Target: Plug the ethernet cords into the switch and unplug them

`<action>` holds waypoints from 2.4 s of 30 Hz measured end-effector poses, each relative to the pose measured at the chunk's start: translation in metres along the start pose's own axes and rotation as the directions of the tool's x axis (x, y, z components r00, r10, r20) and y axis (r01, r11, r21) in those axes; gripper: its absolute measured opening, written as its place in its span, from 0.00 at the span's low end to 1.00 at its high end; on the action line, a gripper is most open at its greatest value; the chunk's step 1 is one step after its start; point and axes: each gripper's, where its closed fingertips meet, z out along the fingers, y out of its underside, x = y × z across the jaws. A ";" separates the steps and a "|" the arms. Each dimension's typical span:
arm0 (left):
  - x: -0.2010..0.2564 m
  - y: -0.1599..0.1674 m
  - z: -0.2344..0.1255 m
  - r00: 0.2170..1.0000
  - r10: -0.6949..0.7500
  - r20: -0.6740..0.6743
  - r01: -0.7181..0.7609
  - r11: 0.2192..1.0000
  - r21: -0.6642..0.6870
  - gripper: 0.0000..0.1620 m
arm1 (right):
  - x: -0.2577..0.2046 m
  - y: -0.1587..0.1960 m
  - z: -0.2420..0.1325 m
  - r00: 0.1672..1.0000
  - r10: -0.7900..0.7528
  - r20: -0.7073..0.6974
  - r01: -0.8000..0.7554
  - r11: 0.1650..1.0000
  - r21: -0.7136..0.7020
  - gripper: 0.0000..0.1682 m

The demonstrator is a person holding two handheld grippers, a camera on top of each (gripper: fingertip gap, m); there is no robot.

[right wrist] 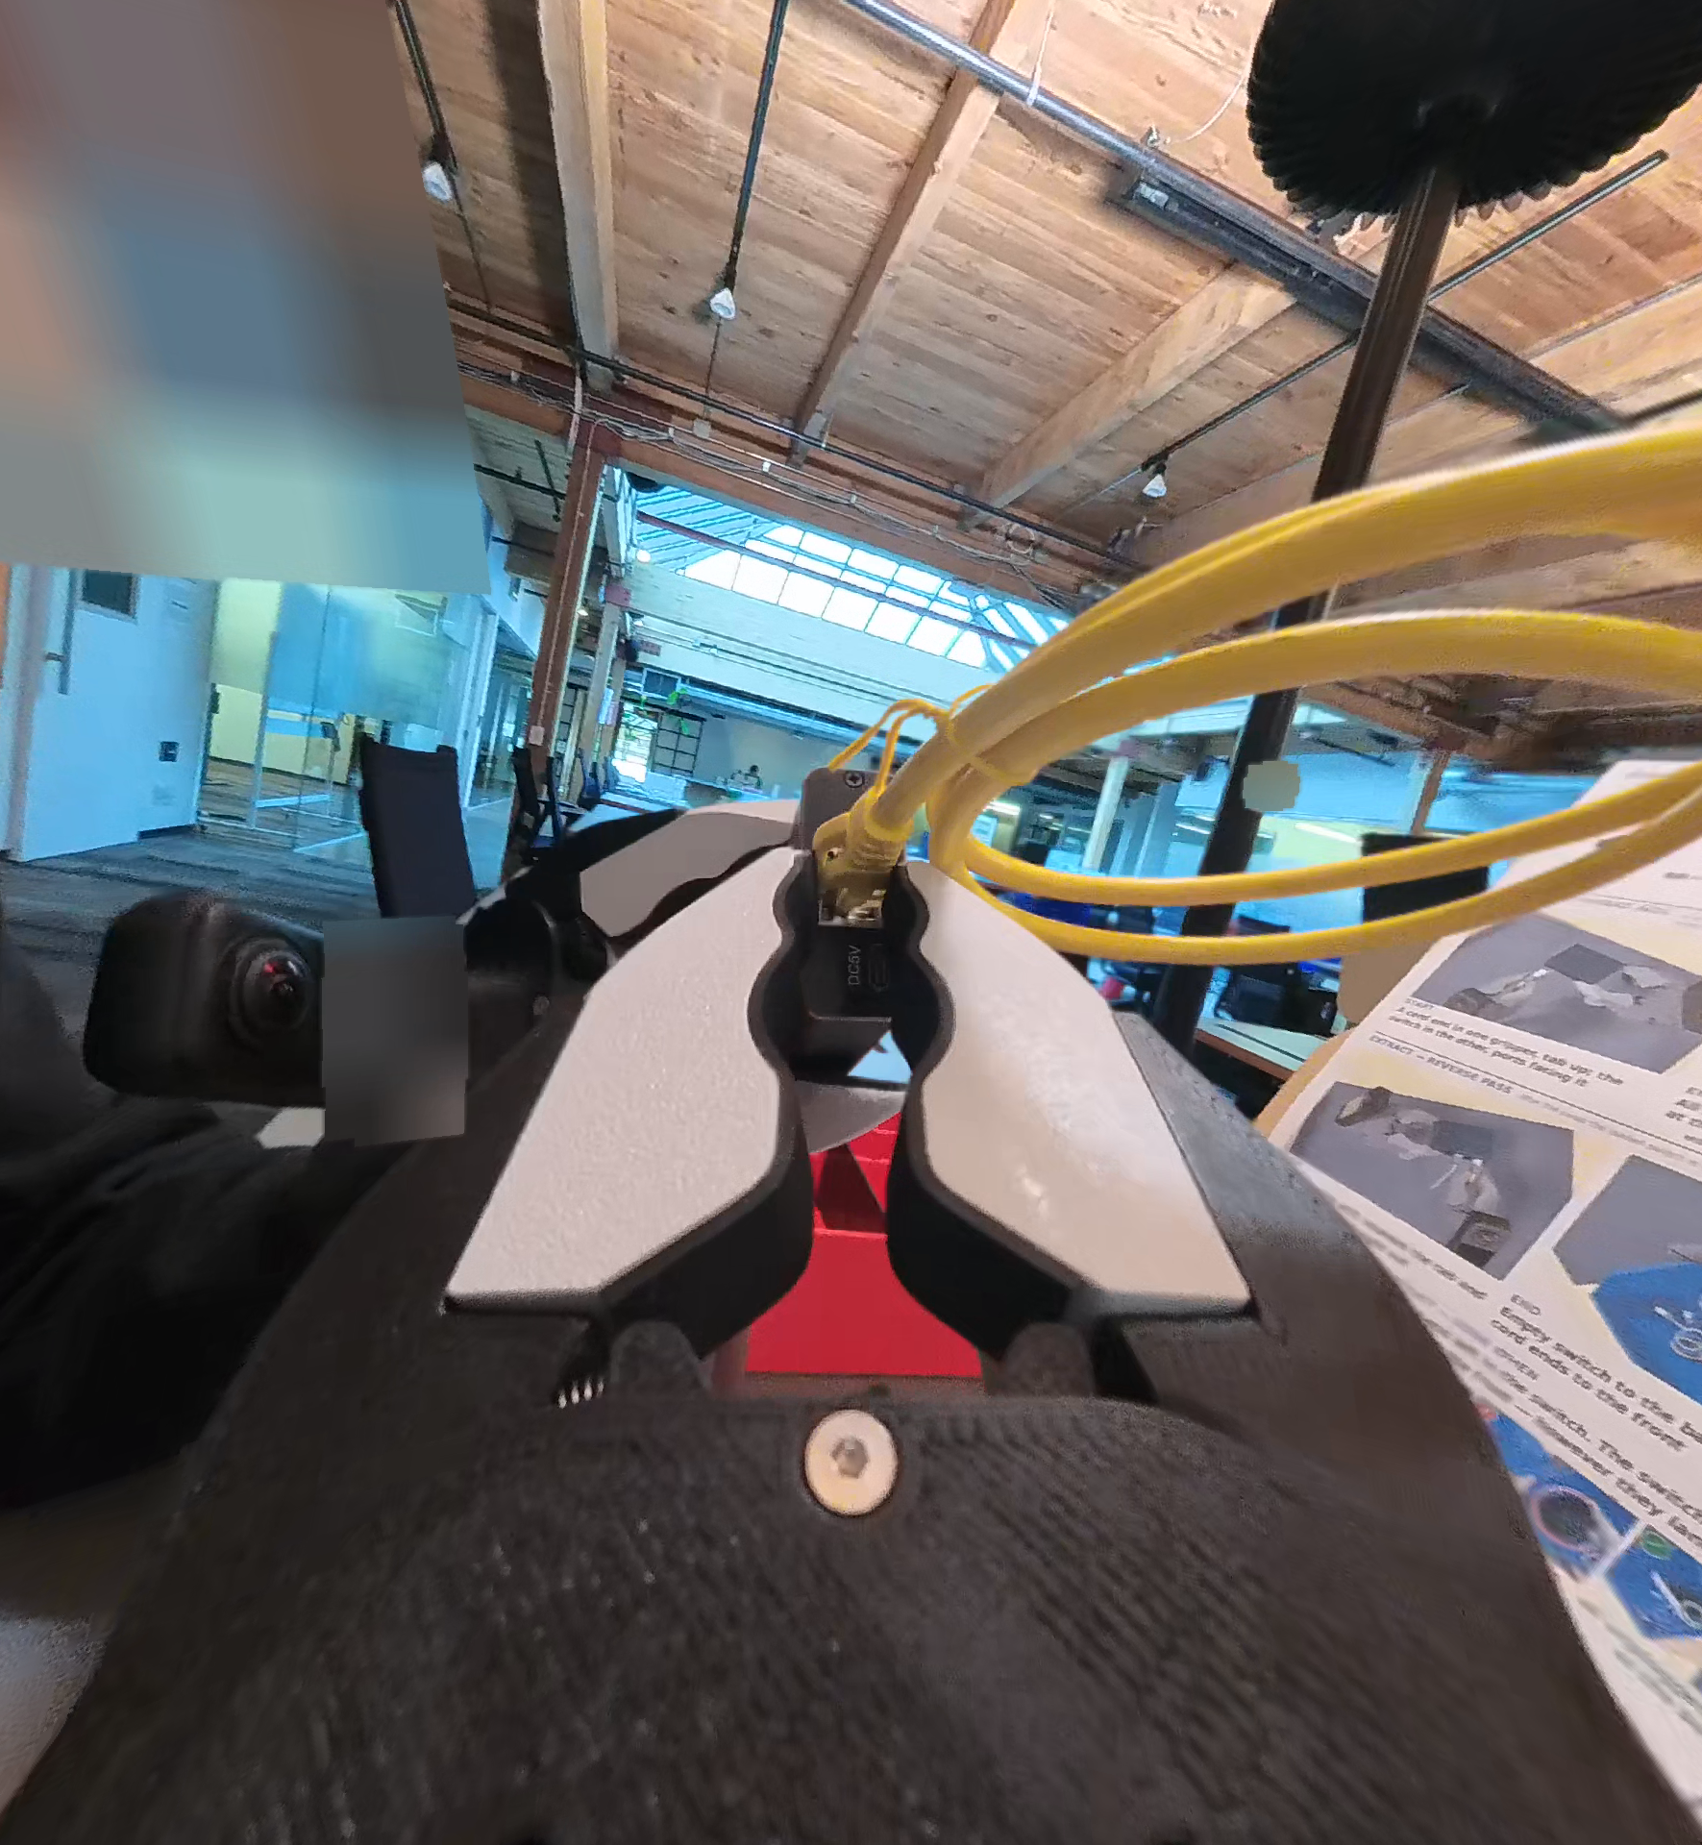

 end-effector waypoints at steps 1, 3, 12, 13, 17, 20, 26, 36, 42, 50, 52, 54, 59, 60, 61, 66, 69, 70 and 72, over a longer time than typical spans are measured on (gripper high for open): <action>0.001 0.000 0.000 1.000 -0.025 -0.012 0.025 1.000 0.000 0.39 | 0.001 0.000 0.000 1.000 0.007 -0.005 -0.007 1.000 -0.003 0.09; 0.003 0.001 0.001 0.999 -0.047 -0.023 0.047 0.999 0.000 0.39 | 0.002 0.001 0.000 1.000 0.000 -0.015 0.000 1.000 -0.005 0.09; 0.009 0.008 0.003 0.997 -0.077 -0.032 0.076 0.997 -0.029 0.39 | 0.009 0.005 -0.001 0.996 0.087 -0.027 -0.088 0.996 -0.002 0.09; 0.008 0.009 0.002 0.999 -0.044 -0.022 0.043 0.998 -0.038 0.39 | 0.010 0.007 -0.001 0.991 0.133 -0.018 -0.132 0.991 0.008 0.09; 0.007 0.019 0.000 0.999 0.045 -0.008 -0.045 0.997 -0.068 0.39 | 0.015 0.014 0.002 0.965 0.262 -0.008 -0.261 0.964 0.044 0.09; 0.011 0.023 0.001 0.999 0.020 -0.030 -0.022 0.996 -0.083 0.39 | 0.021 0.017 0.002 0.939 0.343 -0.014 -0.340 0.936 0.086 0.09; 0.033 0.030 0.006 0.956 -0.251 -0.149 0.234 0.964 -0.123 0.40 | 0.036 0.029 -0.005 0.933 0.345 -0.100 -0.341 0.939 0.053 0.09; 0.060 0.040 0.008 0.827 -0.502 -0.253 0.456 0.862 -0.220 0.39 | 0.054 0.048 -0.014 0.899 0.404 -0.170 -0.403 0.914 0.043 0.10; 0.092 0.067 0.004 0.727 -0.596 -0.342 0.478 0.796 -0.372 0.39 | 0.073 0.089 -0.023 0.832 0.503 -0.236 -0.513 0.858 0.020 0.09; 0.146 0.084 -0.011 0.565 -0.708 -0.424 0.515 0.704 -0.490 0.39 | 0.081 0.151 -0.055 0.564 0.784 -0.259 -0.758 0.616 0.215 0.10; 0.149 0.081 -0.012 0.556 -0.717 -0.420 0.531 0.695 -0.484 0.38 | 0.079 0.151 -0.058 0.541 0.799 -0.263 -0.763 0.598 0.247 0.09; 0.149 0.078 -0.016 0.585 -0.688 -0.429 0.504 0.723 -0.472 0.39 | 0.074 0.149 -0.059 0.539 0.800 -0.265 -0.759 0.597 0.258 0.09; 0.151 0.068 -0.035 0.571 -0.693 -0.440 0.509 0.720 -0.473 0.39 | 0.052 0.150 -0.062 0.552 0.796 -0.249 -0.757 0.603 0.250 0.09; 0.151 0.066 -0.040 0.567 -0.701 -0.433 0.515 0.712 -0.478 0.39 | 0.048 0.150 -0.061 0.550 0.798 -0.245 -0.760 0.600 0.250 0.09; 0.151 0.066 -0.045 0.569 -0.706 -0.422 0.519 0.707 -0.481 0.39 | 0.043 0.151 -0.059 0.560 0.791 -0.245 -0.759 0.609 0.230 0.09; 0.155 0.065 -0.068 0.540 -0.763 -0.356 0.590 0.645 -0.486 0.39 | 0.023 0.159 -0.051 0.585 0.768 -0.260 -0.765 0.629 0.137 0.08; 0.156 0.067 -0.074 0.575 -0.740 -0.350 0.563 0.668 -0.487 0.39 | 0.017 0.163 -0.050 0.572 0.777 -0.262 -0.777 0.616 0.131 0.08; 0.157 0.067 -0.075 0.585 -0.734 -0.345 0.555 0.672 -0.490 0.39 | 0.017 0.164 -0.050 0.566 0.781 -0.263 -0.778 0.612 0.141 0.09; 0.157 0.069 -0.076 0.605 -0.718 -0.345 0.535 0.687 -0.492 0.39 | 0.018 0.166 -0.049 0.550 0.793 -0.261 -0.788 0.596 0.151 0.09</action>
